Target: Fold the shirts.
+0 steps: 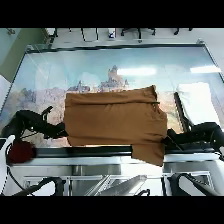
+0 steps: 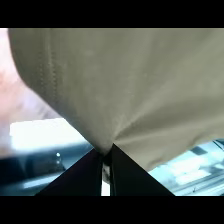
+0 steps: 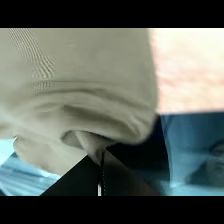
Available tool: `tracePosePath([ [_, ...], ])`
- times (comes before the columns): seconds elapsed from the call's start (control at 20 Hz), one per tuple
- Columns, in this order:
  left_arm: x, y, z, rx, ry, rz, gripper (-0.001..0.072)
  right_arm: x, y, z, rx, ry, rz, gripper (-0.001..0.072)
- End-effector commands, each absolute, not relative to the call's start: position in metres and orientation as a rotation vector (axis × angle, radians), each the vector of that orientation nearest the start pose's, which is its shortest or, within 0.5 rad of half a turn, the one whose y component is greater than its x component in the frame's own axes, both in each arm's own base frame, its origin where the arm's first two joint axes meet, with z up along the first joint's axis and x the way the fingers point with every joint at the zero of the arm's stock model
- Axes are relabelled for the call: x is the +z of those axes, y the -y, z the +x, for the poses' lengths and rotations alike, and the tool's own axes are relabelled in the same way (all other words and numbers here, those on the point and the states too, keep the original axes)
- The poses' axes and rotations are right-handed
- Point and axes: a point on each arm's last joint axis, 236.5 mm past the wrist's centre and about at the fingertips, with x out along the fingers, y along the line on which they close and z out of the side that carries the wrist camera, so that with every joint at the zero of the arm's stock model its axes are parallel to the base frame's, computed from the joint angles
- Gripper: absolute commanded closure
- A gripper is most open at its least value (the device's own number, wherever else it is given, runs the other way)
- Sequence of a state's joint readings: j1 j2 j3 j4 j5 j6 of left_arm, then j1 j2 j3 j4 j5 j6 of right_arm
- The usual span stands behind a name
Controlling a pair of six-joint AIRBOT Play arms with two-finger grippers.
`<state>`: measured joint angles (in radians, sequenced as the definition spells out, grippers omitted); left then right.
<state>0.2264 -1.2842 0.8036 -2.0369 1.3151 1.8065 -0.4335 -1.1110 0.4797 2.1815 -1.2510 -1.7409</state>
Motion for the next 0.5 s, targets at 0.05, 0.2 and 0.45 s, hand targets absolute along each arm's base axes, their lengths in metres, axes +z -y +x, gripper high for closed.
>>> tracePosePath([
  [0.05, -0.072, 0.033, 0.239, -0.21, -1.692, -0.491, 0.0688, -0.085, -0.03, 0.213, -0.027, -1.515, 0.876, 0.069],
  [0.2, -0.066, 0.034, 0.255, -0.226, -1.683, -0.504, 0.0688, -0.045, -0.045, 0.278, 0.147, -1.255, 0.935, 0.0689],
  [0.45, -0.029, 0.037, 0.343, -0.25, -1.509, -0.513, 0.0687, -0.007, -0.054, 0.386, 0.205, -1.061, 0.778, 0.0689],
])
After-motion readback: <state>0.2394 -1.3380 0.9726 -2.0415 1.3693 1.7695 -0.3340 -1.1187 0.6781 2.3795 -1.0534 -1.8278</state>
